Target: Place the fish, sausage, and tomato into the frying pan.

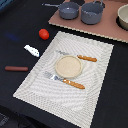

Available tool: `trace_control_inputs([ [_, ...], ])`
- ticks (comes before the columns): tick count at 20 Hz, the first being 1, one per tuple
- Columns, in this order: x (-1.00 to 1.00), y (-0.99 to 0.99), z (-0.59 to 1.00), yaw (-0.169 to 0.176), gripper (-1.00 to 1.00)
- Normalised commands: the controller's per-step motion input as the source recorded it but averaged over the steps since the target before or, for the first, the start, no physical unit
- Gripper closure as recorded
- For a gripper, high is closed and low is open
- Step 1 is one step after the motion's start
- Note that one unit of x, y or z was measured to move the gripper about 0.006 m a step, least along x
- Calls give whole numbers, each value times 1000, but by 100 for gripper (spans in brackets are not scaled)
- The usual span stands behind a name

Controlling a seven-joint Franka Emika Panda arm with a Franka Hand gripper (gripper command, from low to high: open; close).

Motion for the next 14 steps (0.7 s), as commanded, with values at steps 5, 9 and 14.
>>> trace_control_inputs([
  [5, 46, -1000, -293, 0, -100],
  [9, 29, -1000, -316, 0, -100],
  [14, 19, -1000, -315, 0, -100],
])
